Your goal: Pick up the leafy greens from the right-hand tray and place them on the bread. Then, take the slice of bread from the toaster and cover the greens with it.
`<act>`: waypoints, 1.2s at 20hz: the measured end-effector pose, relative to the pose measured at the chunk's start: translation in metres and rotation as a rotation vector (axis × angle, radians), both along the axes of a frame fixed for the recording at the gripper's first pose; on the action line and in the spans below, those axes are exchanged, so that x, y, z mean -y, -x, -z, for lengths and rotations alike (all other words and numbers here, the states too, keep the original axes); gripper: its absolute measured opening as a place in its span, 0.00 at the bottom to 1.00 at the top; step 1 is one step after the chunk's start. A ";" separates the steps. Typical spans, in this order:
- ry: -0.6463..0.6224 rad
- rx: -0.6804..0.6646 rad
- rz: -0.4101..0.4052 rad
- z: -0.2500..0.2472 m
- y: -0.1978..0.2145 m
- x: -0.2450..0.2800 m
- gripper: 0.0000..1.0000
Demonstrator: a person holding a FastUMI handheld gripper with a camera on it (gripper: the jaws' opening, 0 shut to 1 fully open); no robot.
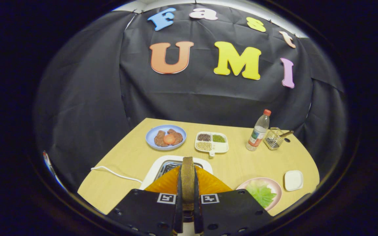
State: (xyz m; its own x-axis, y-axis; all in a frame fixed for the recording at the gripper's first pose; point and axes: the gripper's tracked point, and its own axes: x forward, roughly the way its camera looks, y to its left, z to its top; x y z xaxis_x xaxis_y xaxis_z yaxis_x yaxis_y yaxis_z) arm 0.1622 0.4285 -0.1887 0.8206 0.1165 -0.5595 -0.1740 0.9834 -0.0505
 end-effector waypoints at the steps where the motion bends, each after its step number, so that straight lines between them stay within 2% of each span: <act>1: -0.011 0.007 -0.003 -0.009 0.002 -0.001 0.13; 7: -0.073 0.083 -0.004 -0.077 0.005 0.007 0.13; 13: -0.054 0.210 0.027 -0.132 0.005 0.052 0.13; 17: -0.037 0.202 0.056 -0.106 0.005 0.084 0.13; 24: 0.028 0.094 0.114 -0.008 0.000 0.148 0.13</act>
